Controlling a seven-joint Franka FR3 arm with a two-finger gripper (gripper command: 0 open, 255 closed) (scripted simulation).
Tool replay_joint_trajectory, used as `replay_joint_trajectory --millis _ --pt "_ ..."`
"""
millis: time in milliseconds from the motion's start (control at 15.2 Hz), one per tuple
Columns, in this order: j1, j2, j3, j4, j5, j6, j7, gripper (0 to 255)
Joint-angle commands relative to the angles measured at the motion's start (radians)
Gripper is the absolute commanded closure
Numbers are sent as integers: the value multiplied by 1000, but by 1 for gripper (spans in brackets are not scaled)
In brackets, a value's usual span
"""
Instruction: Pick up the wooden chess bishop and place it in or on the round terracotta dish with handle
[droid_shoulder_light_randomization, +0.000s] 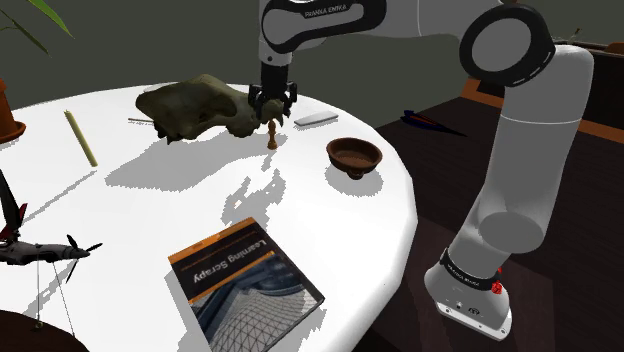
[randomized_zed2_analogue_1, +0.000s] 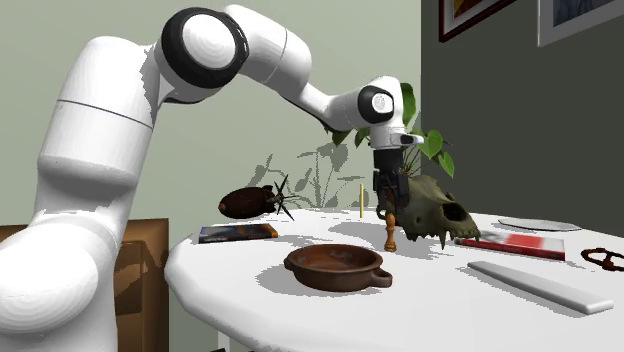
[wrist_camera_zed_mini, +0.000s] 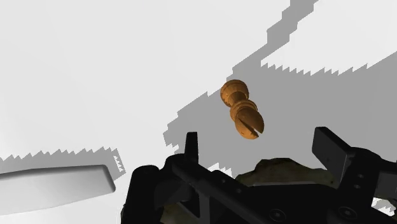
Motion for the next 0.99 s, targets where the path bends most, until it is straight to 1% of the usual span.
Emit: replay_joint_trajectory --millis 0,264,792,858,924 --pt "1 14 0 -9 -2 23 2 0" --pt "1 27 -1 -52 -3 79 3 0" --pt "1 27 -1 -52 -3 79 3 0" --pt "1 27 -1 -52 -3 79 3 255" --pt "1 27 -1 -52 -3 79 3 255"
